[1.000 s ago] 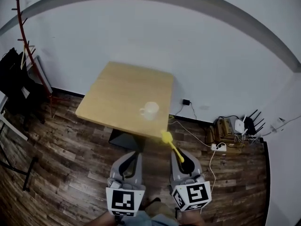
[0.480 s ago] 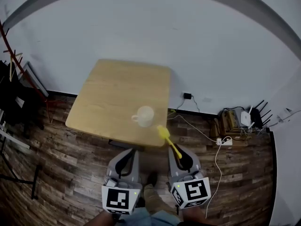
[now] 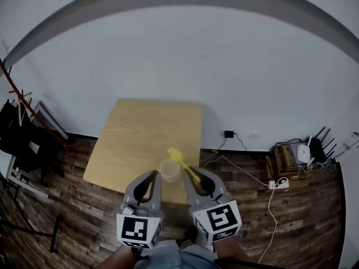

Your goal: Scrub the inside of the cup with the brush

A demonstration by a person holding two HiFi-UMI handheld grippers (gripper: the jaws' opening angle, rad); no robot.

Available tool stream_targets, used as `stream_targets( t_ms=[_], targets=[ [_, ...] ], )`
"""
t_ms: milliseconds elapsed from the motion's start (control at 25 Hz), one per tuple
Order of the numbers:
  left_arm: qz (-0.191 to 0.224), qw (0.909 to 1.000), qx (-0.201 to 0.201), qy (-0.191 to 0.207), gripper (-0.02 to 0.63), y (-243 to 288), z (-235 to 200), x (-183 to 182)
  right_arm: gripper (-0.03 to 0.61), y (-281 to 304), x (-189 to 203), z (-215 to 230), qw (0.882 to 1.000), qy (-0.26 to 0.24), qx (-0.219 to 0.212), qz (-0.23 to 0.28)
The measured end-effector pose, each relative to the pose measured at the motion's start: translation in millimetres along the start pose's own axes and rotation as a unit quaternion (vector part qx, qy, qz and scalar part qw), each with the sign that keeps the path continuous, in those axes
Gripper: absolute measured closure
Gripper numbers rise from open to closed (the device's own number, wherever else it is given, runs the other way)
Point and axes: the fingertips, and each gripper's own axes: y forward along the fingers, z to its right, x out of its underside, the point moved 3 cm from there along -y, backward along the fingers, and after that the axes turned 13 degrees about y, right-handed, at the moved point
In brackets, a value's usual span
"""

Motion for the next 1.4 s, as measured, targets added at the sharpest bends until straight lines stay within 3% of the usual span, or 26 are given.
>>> stream_targets(
  t_ms=[160, 400, 800, 960, 1040, 1160, 1240, 1400],
  targets=[
    [0.011, 0.9999, -0.008, -0.007, 0.594, 11.0, -12.9, -4.0, 0.537, 10.4, -8.3, 8.2, 1.000, 0.010, -0.011, 0.004],
    [0.002, 0.9997, 0.011, -0.024, 0.594, 22.3, -22.7, 26.8, 0.537, 23.8, 18.3, 24.0, 0.999, 0.038, -0.005, -0.025],
    [-0.024, 0.9930, 0.115, -0.011, 0.594, 48.9, -40.9, 114.3, 0.537, 46.0, 67.5, 32.4, 0.992, 0.079, -0.010, -0.098],
    [-0.030, 0.9829, 0.181, -0.018, 0.583, 56.5, -35.1, 159.8, 0.537, 52.8, 88.7, 28.2, 0.990, 0.072, -0.008, -0.117],
    [-0.030, 0.9778, 0.206, -0.022, 0.546, 61.8, -33.4, 181.8, 0.537, 51.2, 100.2, 25.5, 0.989, 0.070, -0.007, -0.127],
    [-0.005, 0.9693, 0.246, 0.005, 0.468, 72.7, -30.7, 199.7, 0.537, 50.1, 110.8, 20.9, 0.986, 0.081, -0.006, -0.144],
    [0.019, 0.9590, 0.282, 0.023, 0.425, 77.2, -24.3, 205.2, 0.537, 49.6, 113.4, 20.6, 0.985, 0.097, 0.001, -0.146],
    [0.040, 0.9388, 0.340, 0.038, 0.425, 83.7, -12.8, 217.7, 0.537, 50.6, 113.5, 24.2, 0.985, 0.109, 0.016, -0.135]
  ],
)
